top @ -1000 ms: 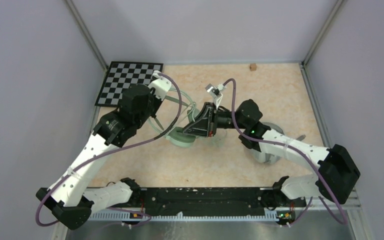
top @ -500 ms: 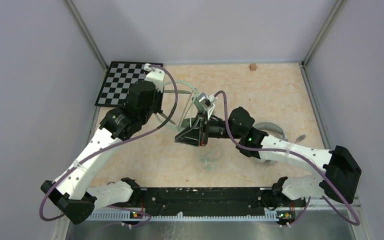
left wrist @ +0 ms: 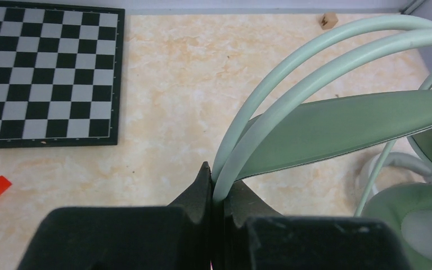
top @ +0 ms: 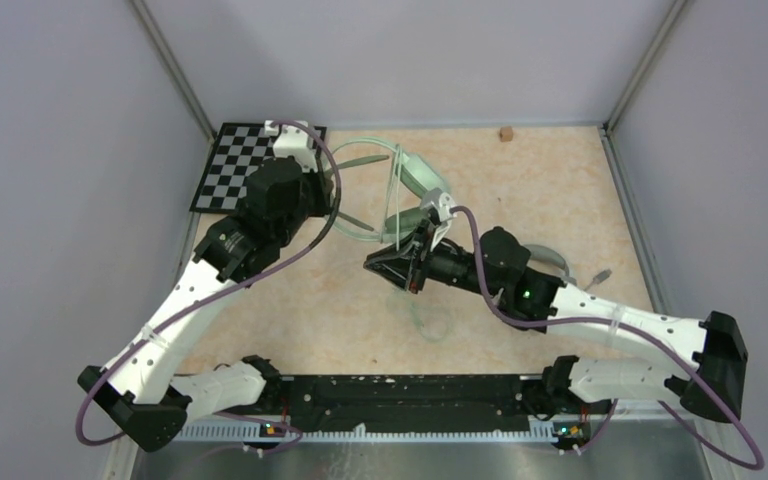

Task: Wrap the headphones
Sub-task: Wrap the headphones cable around the headphones.

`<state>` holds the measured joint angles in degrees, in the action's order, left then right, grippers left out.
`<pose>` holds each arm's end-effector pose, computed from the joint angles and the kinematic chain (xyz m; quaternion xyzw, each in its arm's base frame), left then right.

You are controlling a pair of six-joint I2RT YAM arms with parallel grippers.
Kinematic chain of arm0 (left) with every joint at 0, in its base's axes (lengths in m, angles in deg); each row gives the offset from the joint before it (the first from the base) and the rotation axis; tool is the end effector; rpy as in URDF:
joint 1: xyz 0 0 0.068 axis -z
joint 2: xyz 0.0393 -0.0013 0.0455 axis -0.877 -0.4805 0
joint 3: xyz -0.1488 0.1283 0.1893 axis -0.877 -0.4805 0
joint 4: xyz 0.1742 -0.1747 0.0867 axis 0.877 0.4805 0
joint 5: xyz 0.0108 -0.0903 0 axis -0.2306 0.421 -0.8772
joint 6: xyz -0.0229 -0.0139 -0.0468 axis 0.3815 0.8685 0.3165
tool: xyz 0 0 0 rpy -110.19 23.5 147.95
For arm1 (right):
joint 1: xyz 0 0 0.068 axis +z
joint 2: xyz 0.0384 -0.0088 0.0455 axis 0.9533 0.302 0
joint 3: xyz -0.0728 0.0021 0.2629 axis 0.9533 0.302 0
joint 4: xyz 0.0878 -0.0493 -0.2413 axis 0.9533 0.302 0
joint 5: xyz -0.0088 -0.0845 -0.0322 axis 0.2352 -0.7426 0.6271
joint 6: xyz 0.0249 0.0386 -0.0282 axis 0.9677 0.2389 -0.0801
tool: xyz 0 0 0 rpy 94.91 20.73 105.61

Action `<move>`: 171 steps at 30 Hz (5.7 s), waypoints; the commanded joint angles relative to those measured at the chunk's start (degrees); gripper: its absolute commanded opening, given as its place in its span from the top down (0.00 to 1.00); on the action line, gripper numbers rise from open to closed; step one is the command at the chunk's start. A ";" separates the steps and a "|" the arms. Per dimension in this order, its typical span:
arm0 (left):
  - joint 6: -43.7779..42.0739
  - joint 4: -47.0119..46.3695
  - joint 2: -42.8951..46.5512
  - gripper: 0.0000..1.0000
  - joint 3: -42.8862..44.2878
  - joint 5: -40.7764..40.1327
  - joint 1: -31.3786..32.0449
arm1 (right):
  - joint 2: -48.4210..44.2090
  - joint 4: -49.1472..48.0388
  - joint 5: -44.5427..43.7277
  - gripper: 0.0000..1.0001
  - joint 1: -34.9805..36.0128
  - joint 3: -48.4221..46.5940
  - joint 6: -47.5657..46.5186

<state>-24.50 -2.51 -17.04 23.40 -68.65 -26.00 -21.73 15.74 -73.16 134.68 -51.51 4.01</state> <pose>0.1919 -0.1210 0.4244 0.0209 0.8117 -0.1289 0.5692 0.1153 0.2340 0.3617 -0.2941 0.5994 0.5456 0.5065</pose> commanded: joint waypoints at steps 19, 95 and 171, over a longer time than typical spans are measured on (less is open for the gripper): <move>16.83 -16.94 4.77 1.00 3.07 10.37 -0.22 | -1.52 -17.27 -9.33 0.82 5.00 14.92 -21.47; -57.34 10.31 -0.09 1.00 2.93 23.67 -0.09 | -12.48 -0.40 23.47 0.99 -31.20 10.07 6.52; 7.34 -26.52 4.07 1.00 -4.23 -7.99 8.66 | -2.04 -18.25 -4.52 0.77 -1.54 17.10 -7.22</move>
<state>-25.68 -17.09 -15.09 18.09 -79.04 -17.17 -24.37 -0.04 -74.88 132.13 -35.42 0.82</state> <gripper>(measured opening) 0.046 0.216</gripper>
